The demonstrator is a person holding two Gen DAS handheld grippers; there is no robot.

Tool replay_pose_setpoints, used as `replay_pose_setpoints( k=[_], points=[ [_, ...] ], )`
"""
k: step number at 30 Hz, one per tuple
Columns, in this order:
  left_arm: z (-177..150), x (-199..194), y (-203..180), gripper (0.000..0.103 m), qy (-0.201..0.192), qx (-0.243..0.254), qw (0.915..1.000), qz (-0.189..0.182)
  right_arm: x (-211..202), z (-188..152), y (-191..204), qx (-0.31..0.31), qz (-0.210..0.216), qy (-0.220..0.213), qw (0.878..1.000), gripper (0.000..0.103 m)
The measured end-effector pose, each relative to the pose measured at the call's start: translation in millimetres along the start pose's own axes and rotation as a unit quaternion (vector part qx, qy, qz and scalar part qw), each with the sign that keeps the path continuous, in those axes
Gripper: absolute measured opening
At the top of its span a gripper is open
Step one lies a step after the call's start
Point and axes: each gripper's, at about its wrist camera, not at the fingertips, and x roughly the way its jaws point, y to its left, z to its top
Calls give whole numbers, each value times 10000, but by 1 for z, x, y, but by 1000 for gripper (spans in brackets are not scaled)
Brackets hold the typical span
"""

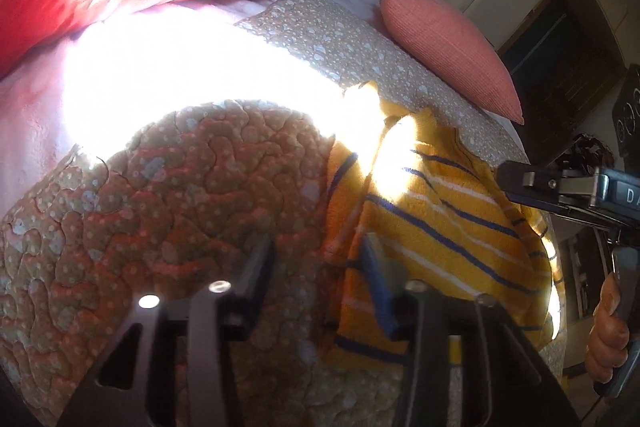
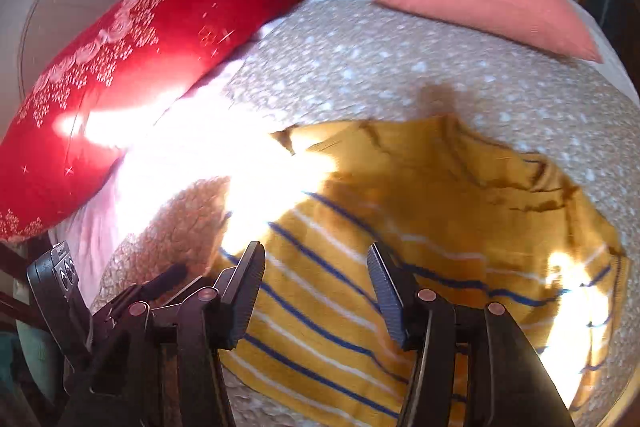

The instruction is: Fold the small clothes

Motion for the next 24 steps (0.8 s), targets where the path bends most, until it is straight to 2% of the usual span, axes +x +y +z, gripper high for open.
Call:
replay_pose_setpoints(
  k=[1,6,9,11,13,15,18,19,21,22,23,24],
  points=[
    [0,2,4,2,104,-73,9999,-51,12,3,11,-50,62,153,9999,58],
    [-3,-3,24,2,248,-447,9985,-189,67,14,35,12,-35,674,9977,59],
    [-1,-17,30,2,49,-487,9988,-14,86,20,41,148,-179,826,9963,67],
    [2,-26,37,3,-57,-512,9985,158,92,24,47,127,-232,825,9962,77],
    [4,-33,47,12,-142,-659,9973,292,98,26,57,34,-386,871,9954,83],
    [6,-37,58,18,-208,-831,9954,433,108,25,70,-250,-722,977,9923,84],
    [6,-40,70,18,-227,-1018,9932,516,123,17,90,-877,-1320,1100,9812,82],
    [6,-41,72,18,-228,-1051,9928,523,126,15,93,-1013,-1477,1097,9777,77],
    [4,-41,72,19,-238,-1062,9926,530,125,11,98,-1224,-1703,999,9727,54],
    [4,-40,70,21,-248,-1042,9927,549,121,10,98,-1250,-1655,953,9736,25],
    [3,-40,67,24,-253,-1017,9929,556,116,11,96,-1207,-1640,904,9749,18],
    [2,-38,63,30,-253,-994,9932,554,108,11,93,-1138,-1535,817,9782,17]
  ],
)
